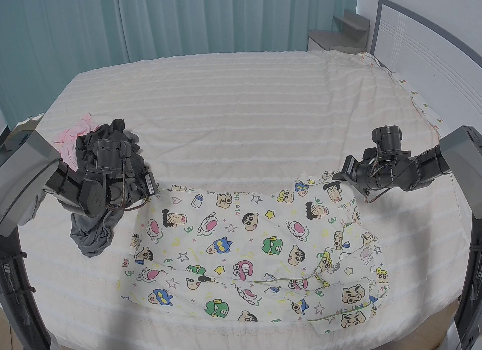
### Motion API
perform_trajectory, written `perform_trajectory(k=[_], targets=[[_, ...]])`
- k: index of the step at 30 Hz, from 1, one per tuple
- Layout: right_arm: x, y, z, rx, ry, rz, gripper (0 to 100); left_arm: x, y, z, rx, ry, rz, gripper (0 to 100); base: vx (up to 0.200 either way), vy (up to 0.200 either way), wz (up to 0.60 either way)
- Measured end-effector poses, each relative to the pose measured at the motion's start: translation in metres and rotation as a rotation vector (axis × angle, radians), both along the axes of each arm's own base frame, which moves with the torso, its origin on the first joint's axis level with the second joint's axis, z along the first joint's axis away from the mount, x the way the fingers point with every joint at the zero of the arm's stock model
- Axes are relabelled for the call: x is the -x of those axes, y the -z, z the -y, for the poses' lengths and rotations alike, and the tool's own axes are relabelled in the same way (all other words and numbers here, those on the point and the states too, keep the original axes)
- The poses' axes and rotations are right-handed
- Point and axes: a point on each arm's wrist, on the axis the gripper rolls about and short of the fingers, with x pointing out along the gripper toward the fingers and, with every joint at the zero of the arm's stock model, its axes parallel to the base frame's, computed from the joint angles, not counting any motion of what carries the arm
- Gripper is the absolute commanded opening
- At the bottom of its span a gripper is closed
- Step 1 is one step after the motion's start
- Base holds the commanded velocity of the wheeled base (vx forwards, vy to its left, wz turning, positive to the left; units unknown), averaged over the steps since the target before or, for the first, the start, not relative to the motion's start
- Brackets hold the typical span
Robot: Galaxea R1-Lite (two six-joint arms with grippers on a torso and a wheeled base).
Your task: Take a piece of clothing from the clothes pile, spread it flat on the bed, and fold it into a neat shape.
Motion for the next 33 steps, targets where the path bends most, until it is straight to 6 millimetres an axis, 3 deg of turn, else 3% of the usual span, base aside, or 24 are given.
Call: perform_trajectory(k=[6,23,33], targets=[[0.012,-0.002,0.001,-0.022,-0.045,-0.021,0,0.009,-0.004,-0.001,-0.006,0.010,-0.003,0,0.000,0.000,0.00],[0.069,-0.014,0.013,-0.008,-0.149,-0.057,0,0.043,-0.011,-0.006,-0.062,0.059,-0.023,0,0.000,0.000,0.00],[0.107,-0.012,0.017,0.004,-0.230,-0.086,0,0.057,-0.013,-0.007,-0.154,0.114,0.113,0,0.000,0.000,0.00]])
